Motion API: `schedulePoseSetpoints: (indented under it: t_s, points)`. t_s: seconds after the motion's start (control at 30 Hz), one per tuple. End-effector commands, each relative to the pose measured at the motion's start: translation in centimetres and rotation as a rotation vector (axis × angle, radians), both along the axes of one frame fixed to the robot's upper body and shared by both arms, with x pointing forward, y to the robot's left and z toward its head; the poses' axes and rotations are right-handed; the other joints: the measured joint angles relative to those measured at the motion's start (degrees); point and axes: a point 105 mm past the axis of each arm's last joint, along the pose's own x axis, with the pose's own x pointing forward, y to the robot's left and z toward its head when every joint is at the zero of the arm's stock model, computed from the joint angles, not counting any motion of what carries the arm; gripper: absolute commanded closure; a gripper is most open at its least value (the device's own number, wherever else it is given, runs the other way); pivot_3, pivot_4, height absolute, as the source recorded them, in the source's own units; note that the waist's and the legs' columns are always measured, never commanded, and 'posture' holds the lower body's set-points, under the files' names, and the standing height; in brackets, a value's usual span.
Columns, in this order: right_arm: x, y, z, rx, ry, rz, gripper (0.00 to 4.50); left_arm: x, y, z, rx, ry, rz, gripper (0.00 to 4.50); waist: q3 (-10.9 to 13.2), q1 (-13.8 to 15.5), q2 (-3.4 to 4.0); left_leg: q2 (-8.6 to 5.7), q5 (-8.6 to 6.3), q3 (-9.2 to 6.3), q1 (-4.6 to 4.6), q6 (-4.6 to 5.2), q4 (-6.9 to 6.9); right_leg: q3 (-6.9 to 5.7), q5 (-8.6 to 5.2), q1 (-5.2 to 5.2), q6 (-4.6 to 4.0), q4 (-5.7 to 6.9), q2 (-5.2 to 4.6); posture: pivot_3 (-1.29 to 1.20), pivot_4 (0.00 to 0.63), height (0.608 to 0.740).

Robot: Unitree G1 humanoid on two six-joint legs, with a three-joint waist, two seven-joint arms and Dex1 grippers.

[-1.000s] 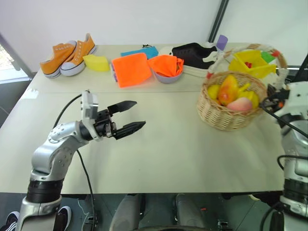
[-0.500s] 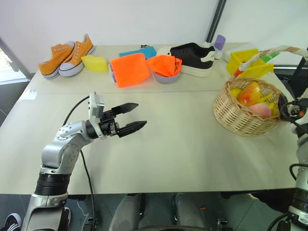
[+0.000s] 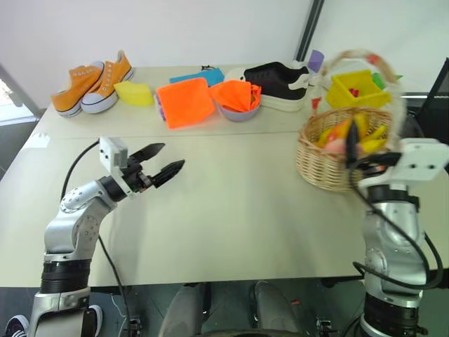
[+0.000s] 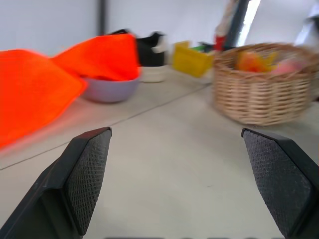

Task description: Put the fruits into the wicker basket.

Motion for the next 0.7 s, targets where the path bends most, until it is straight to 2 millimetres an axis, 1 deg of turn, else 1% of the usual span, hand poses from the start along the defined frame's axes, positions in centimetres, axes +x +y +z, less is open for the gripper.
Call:
schedulePoseSetpoints:
  t_s: [0.03,0.07,0.17,0.4,0.47,0.6,0.7]
  points:
    - [0.8,-5.6,0.5,0.034,-0.001,-0.266,0.04,0.1,2.0,1.2,0.012,-0.077,0.114,0.0,0.0,0.1,-0.01,-0.01,0.0,0.0,0.0,0.0,0.0,0.0,0.0,-0.01,-0.01,0.0,-0.01,0.0,0.15,0.74]
    - [1.1,-6.4,0.5,0.027,0.007,-0.296,0.04,0.0,2.2,1.3,0.008,-0.082,0.126,0.0,0.0,0.3,-0.01,-0.04,0.0,0.01,0.0,-0.01,0.01,0.0,0.0,-0.02,-0.01,-0.01,-0.01,0.0,0.15,0.74]
    - [1.5,-7.2,0.7,0.052,0.002,-0.309,0.04,-0.4,2.3,1.3,0.007,-0.094,0.126,0.0,0.0,0.3,-0.02,-0.05,-0.01,0.0,0.0,-0.01,0.0,0.01,0.01,-0.05,0.01,-0.04,-0.04,0.0,0.15,0.74]
    - [1.4,-7.2,0.2,0.057,0.017,-0.318,0.04,-0.5,2.5,1.1,0.012,-0.09,0.136,0.0,0.0,0.0,-0.02,-0.03,0.01,0.01,0.01,-0.02,-0.07,0.07,0.02,-0.02,0.03,0.01,-0.03,0.0,0.15,0.74]
    - [1.0,-7.6,-0.2,0.051,0.029,-0.343,0.04,-0.5,2.2,1.1,0.01,-0.092,0.118,0.0,0.0,0.0,-0.02,-0.03,0.01,0.01,0.01,-0.02,-0.07,0.07,0.02,-0.02,0.04,0.01,-0.03,0.0,0.15,0.74]
    - [-0.6,-10.4,-0.5,0.061,0.043,-0.465,0.04,-0.5,1.7,1.0,0.003,-0.086,0.101,0.0,0.0,0.2,-0.02,-0.04,0.01,0.02,0.01,-0.02,-0.07,0.06,0.02,-0.01,0.04,0.01,-0.04,0.0,0.15,0.74]
    - [-1.6,-11.1,-0.5,0.065,0.037,-0.505,0.04,-0.4,1.8,0.9,0.006,-0.082,0.098,0.0,0.0,0.2,-0.01,-0.04,0.01,0.02,0.01,-0.02,-0.07,0.06,0.02,-0.01,0.04,0.0,-0.04,0.0,0.15,0.74]
